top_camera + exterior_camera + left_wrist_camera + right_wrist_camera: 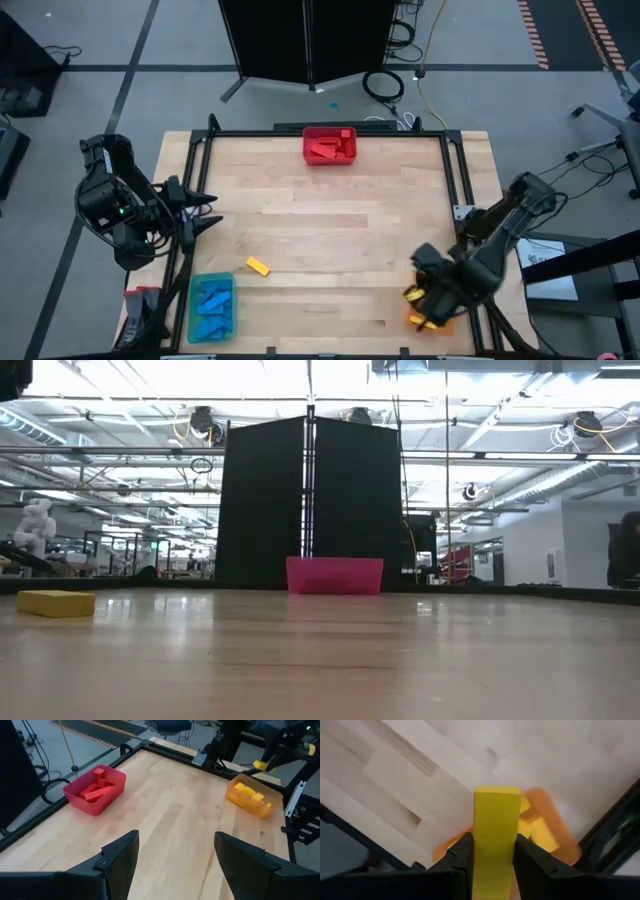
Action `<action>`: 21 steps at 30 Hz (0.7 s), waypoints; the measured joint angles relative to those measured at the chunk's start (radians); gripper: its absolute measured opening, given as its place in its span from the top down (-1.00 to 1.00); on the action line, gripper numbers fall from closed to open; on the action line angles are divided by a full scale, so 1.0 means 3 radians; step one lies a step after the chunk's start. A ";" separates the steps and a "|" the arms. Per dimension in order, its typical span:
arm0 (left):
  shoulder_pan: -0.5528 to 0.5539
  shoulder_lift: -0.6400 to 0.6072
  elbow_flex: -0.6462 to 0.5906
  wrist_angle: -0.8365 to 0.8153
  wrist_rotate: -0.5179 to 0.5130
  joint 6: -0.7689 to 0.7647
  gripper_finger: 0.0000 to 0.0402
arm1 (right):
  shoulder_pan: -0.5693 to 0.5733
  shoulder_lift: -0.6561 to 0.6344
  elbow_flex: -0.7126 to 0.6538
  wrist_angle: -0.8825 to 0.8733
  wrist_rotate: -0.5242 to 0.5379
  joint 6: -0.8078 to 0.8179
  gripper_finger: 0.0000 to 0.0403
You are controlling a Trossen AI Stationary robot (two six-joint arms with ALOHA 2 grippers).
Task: Sort blocks
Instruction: Put the yellow block into the orange bin
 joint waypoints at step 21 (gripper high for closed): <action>-0.0001 0.0000 0.0000 0.0029 -0.0142 -0.0021 -0.32 | 0.0708 -0.0432 -0.2100 0.2218 -0.0614 0.1403 0.58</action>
